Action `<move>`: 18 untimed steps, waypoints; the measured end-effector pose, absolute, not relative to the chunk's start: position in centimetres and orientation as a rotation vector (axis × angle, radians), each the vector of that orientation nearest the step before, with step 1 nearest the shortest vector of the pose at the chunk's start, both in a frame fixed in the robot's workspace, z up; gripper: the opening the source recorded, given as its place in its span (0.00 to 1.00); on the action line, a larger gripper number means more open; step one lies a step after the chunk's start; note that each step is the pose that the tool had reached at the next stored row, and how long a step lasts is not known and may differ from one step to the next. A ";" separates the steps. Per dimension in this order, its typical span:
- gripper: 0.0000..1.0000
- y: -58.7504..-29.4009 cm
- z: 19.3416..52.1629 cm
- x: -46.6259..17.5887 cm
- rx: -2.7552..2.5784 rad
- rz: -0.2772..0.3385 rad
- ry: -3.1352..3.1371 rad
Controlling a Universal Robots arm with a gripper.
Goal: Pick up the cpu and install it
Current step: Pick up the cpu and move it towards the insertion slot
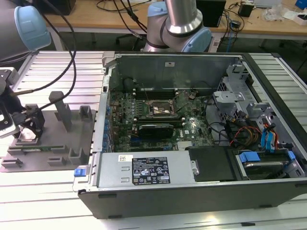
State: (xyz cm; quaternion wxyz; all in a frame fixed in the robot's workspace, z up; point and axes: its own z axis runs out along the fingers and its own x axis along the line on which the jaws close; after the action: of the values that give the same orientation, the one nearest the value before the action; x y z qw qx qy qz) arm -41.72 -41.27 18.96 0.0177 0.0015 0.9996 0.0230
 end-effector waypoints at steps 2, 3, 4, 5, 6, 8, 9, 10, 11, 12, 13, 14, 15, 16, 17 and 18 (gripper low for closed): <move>0.66 -41.2 18.9 -41.7 0.004 0.071 3.105; 0.66 -41.1 18.8 -41.7 0.004 0.071 3.106; 0.66 -41.0 18.7 -41.7 0.004 0.071 3.105; 0.66 -41.0 18.7 -41.7 0.004 0.071 3.105; 0.66 -41.0 18.7 -41.7 0.003 0.071 3.106; 0.66 -41.0 18.6 -41.8 0.004 0.071 3.105; 0.66 -40.9 18.6 -41.8 0.004 0.071 3.105; 0.66 -40.9 18.6 -41.8 0.004 0.071 3.105; 0.66 -40.9 18.6 -41.8 0.004 0.071 3.106; 0.66 -40.9 18.6 -41.8 0.004 0.071 3.106; 0.66 -40.9 18.5 -41.8 0.004 0.072 3.105; 0.66 -40.8 18.5 -41.8 0.004 0.072 3.105; 0.66 -40.8 18.5 -41.8 0.004 0.071 3.105; 0.66 -40.8 18.6 -41.8 0.004 0.071 3.106; 0.66 -40.8 18.6 -41.8 0.004 0.071 3.106; 0.66 -40.8 18.6 -41.8 0.004 0.071 3.106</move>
State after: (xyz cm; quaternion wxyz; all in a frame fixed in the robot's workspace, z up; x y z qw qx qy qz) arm -41.84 -40.82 18.61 0.0175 0.0012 0.9996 0.0228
